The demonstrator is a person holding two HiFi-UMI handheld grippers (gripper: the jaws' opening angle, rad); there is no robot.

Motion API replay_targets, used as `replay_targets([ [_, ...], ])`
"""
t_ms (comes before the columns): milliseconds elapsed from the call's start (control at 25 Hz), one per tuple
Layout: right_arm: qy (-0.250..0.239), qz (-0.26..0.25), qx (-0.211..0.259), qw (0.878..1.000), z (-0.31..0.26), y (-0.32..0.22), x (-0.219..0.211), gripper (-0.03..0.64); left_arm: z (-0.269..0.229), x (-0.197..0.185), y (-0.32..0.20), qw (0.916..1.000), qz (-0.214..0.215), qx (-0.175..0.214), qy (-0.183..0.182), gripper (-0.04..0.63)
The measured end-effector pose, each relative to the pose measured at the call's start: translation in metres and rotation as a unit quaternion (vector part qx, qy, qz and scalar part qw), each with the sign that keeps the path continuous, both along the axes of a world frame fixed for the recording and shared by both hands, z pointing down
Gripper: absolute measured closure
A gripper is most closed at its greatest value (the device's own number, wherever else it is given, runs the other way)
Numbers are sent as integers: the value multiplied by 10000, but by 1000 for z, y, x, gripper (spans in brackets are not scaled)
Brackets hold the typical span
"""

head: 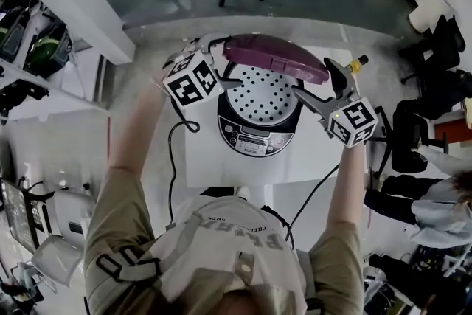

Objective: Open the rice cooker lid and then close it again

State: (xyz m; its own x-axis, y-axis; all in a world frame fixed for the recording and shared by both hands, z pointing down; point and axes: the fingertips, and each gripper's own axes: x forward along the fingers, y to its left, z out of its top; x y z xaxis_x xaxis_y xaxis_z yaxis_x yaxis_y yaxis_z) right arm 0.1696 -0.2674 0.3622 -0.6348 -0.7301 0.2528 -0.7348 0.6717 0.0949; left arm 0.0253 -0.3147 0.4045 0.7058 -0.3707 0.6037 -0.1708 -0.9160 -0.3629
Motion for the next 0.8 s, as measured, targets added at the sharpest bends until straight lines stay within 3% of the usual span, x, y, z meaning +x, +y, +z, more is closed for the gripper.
replay_targets([
  [400,539,-379,-338,9973,27,32,-10,152,22,-12,32,9985,236,-14,-487,94],
  [800,979,-774,-734,9895,57,59,-14,153,47,-21,61,9947,465,-336,-853,77],
])
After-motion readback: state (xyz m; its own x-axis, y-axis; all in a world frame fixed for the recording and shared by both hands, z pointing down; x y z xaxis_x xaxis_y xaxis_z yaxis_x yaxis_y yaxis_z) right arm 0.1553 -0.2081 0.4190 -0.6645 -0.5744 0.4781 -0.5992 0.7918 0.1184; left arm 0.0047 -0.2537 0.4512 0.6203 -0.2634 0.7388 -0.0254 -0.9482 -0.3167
